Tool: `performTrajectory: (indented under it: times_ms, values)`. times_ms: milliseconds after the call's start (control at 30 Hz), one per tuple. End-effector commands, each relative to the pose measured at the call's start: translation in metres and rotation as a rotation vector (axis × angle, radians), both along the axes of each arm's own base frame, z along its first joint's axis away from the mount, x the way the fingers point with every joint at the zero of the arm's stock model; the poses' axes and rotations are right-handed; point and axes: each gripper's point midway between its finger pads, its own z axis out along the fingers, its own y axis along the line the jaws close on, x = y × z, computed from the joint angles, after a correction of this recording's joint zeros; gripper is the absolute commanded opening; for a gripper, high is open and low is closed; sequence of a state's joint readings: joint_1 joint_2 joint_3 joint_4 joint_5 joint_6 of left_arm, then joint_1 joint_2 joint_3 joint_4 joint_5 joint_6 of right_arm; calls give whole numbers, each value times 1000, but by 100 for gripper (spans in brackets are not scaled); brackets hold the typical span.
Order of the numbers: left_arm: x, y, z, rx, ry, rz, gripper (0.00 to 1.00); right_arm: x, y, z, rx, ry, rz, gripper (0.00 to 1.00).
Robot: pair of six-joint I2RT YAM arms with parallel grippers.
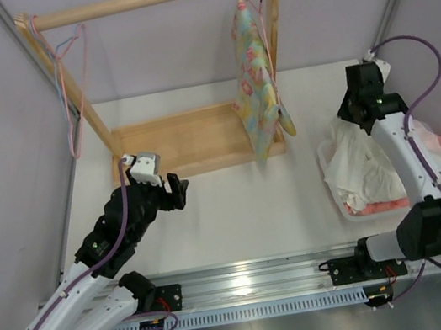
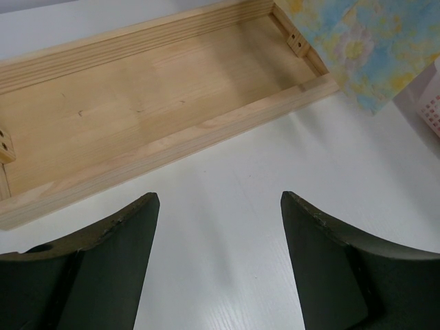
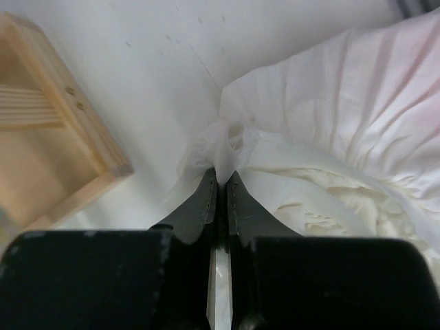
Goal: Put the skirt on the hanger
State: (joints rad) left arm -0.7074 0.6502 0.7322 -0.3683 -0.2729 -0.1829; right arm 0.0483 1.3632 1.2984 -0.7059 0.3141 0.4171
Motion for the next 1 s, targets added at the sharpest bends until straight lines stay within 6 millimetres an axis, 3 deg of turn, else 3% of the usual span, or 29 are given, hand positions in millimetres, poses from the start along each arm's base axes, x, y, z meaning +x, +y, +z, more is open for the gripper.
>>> performTrajectory:
  times_ms: [0,233,567,667,700,767,800,900,967]
  values:
    - [1,-2,17,-31,-32,-7,78,-8,-6,91,-5,-221,-21,0]
    - [2,0,19,-28,-41,5,78,-46,18,174,79,-387,97,0]
    - [2,3,21,-34,-50,19,78,-117,93,245,210,-530,424,0]
    - [2,4,24,-41,-59,26,78,-129,124,242,277,-485,541,0]
    - [2,5,24,-44,-61,29,78,-136,143,233,298,-456,613,0]
    - [2,4,28,-54,-65,30,78,-135,153,221,285,-435,626,0]
    - [2,4,31,-61,-66,30,78,-132,162,204,273,-390,643,0]
    - [3,2,40,-78,-74,28,78,-135,199,178,271,-331,716,0]
    - [3,3,43,-85,-73,33,78,-142,239,167,279,-315,798,0]
